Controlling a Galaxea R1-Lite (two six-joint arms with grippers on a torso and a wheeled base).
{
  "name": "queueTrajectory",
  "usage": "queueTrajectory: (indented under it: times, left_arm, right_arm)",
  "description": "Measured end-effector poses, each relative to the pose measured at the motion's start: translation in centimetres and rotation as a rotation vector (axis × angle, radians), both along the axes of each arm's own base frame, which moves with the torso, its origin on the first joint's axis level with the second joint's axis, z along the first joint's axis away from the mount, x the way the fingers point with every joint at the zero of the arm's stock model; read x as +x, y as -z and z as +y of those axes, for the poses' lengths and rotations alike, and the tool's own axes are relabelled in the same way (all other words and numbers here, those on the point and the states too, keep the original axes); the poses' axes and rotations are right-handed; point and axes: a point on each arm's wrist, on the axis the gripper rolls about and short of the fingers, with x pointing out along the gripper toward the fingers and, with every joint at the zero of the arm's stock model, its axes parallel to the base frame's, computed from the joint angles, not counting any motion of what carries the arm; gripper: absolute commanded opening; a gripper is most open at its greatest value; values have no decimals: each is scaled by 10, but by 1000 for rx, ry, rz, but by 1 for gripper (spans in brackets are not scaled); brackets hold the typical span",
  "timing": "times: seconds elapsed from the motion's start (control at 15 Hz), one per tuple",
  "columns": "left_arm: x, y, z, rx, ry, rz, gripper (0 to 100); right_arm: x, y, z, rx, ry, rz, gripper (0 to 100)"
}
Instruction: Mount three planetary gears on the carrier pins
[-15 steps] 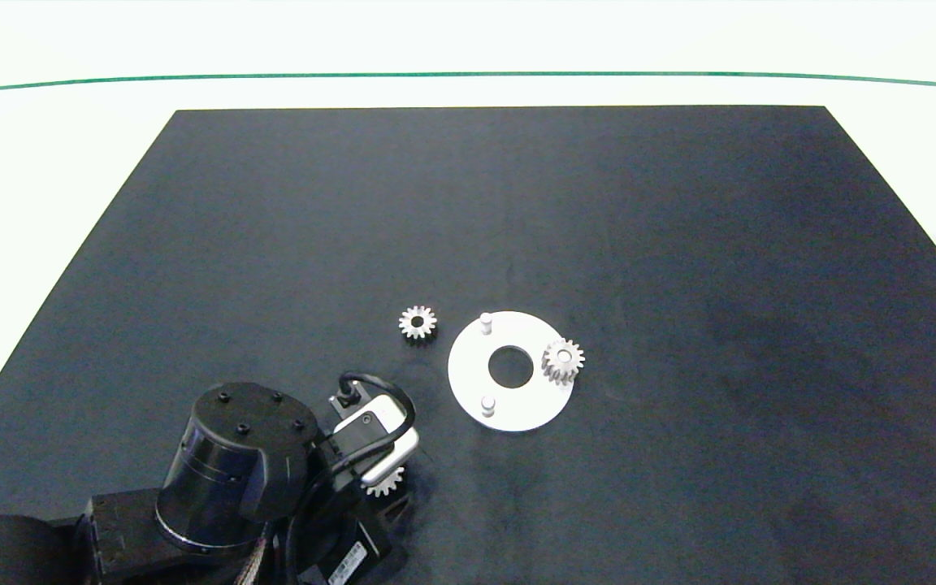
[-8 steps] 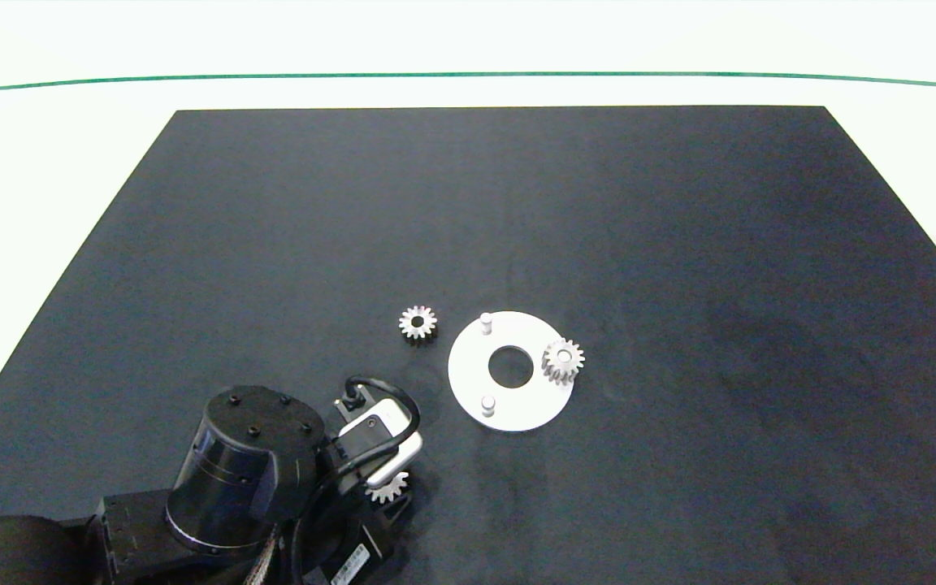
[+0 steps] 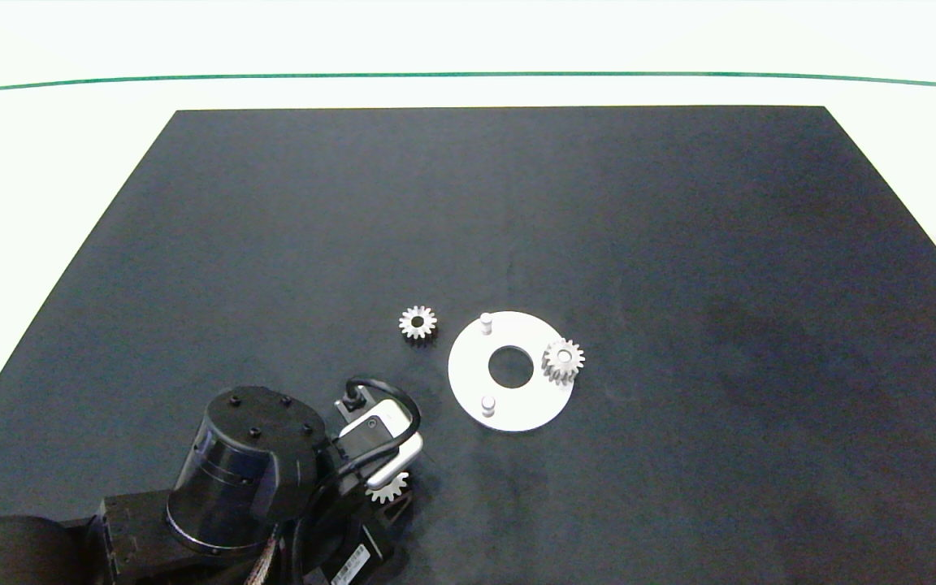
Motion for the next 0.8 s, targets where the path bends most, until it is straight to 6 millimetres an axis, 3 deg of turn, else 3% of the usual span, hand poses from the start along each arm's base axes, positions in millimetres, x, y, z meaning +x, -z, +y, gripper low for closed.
queueTrajectory:
  times: [0.47, 0.8]
  left_arm:
    - [0, -1, 0, 1, 3, -1, 3]
    - [2, -9, -3, 10, 8, 0, 0]
  right_arm:
    - [1, 4, 1, -9, -2, 17, 100]
    - [3, 13, 2, -26, -1, 47, 100]
